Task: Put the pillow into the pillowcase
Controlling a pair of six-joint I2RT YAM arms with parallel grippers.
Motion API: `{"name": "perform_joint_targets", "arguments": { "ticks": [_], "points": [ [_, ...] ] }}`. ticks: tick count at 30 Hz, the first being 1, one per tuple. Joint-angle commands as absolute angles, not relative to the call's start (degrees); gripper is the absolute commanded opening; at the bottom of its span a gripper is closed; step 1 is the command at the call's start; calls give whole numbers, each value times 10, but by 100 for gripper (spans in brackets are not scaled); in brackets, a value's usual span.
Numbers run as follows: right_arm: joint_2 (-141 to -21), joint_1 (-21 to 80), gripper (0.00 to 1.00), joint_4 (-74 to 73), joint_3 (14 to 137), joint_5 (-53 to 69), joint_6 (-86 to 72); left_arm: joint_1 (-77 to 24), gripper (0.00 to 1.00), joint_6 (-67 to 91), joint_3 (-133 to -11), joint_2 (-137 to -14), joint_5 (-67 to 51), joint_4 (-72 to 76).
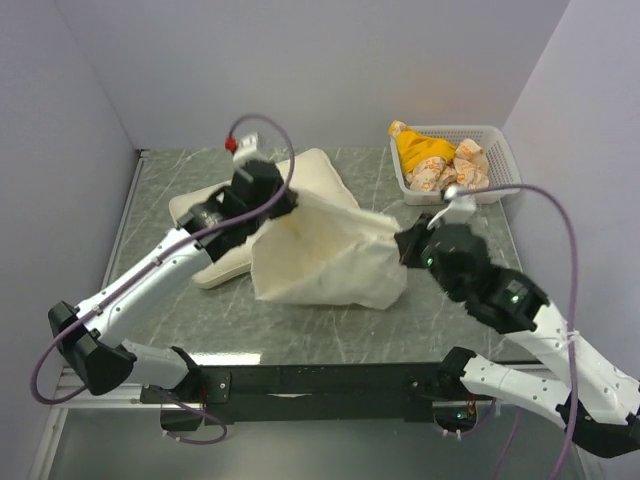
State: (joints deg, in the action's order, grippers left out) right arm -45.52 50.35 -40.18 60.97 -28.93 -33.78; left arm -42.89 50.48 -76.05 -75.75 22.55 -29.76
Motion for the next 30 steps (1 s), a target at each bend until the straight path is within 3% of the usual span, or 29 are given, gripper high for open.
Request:
{"name": "perform_joint_targets", "arguments": {
  "ticks": [1, 6, 12, 16, 21, 23, 27, 28, 30],
  "points": [
    [-485, 411, 0, -390, 770, -249, -252, -410, 1, 401, -982, -815, 229, -336],
    [-509, 368, 0, -427, 920, -260, -240, -409, 1, 386, -1160, -915, 166, -335],
    [-496, 363, 0, -444, 960, -245, -236, -409, 1, 391, -1214, -959, 125, -321],
    [-460, 364, 0, -413, 842, -161, -265, -396, 4, 387, -1129, -921, 136, -308],
    [-388, 364, 0, -340, 583, -136, -313, -352, 10, 411, -935, -838, 131, -284],
    [-365, 365, 0, -322, 494, -129, -326, -342, 16, 412, -877, -797, 120, -256],
    [-344, 364, 4, -310, 404, -130, -360, -336, 38, 406, -768, -761, 112, -255],
    [-341, 364, 6, -309, 383, -132, -364, -336, 55, 419, -752, -748, 119, -257],
    [-330, 364, 10, -301, 368, -130, -366, -335, 73, 428, -703, -730, 141, -260]
  ]
}}
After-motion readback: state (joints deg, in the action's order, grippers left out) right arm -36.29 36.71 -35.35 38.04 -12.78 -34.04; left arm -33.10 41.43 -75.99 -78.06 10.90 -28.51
